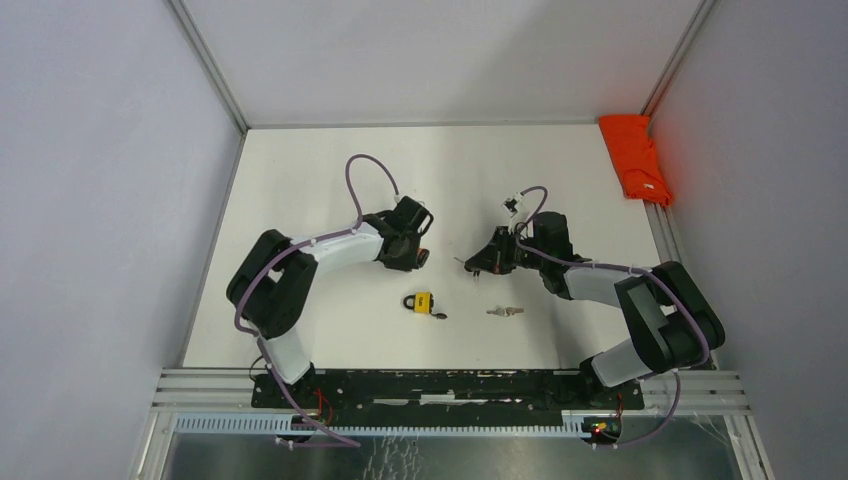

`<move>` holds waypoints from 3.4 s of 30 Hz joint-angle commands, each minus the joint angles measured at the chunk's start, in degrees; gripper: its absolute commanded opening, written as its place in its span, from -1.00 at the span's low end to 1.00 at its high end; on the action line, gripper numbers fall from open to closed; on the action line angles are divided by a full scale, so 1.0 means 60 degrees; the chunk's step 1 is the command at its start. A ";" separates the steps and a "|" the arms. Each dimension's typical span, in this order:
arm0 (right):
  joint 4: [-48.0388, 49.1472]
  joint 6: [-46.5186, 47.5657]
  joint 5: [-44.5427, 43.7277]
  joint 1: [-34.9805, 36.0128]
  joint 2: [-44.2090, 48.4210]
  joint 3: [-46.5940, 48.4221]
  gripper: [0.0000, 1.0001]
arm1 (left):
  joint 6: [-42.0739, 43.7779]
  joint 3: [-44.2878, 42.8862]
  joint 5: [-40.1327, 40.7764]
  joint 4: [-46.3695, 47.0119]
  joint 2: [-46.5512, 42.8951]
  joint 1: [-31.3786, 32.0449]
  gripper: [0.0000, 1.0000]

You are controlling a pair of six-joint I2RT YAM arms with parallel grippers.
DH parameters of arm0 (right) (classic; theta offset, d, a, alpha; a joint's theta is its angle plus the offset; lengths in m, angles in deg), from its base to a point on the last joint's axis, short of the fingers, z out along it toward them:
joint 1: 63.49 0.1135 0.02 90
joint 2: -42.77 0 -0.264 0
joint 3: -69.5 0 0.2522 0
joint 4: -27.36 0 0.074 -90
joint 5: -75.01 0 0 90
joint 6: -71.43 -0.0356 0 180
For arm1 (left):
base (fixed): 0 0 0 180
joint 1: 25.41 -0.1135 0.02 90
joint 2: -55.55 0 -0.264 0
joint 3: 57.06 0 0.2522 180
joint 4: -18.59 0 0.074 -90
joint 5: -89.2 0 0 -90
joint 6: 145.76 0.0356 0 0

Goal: Unlock with the key

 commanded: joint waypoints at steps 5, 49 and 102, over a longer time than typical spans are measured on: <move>0.0138 0.0159 0.0018 -0.0184 0.0492 0.0138 -1.00 | 0.0452 -0.0046 0.0349 0.0481 0.0594 -0.0024 -0.96; 0.0167 0.0021 0.0278 -0.0493 0.0871 -0.0068 -1.00 | 0.2378 -0.4959 0.0386 -0.0323 0.2557 -0.0927 -0.95; -0.2086 0.0435 -0.0084 -0.0527 0.3782 0.0885 -1.00 | 0.7569 -0.3994 -0.3626 -0.1185 0.1373 -0.0935 -0.27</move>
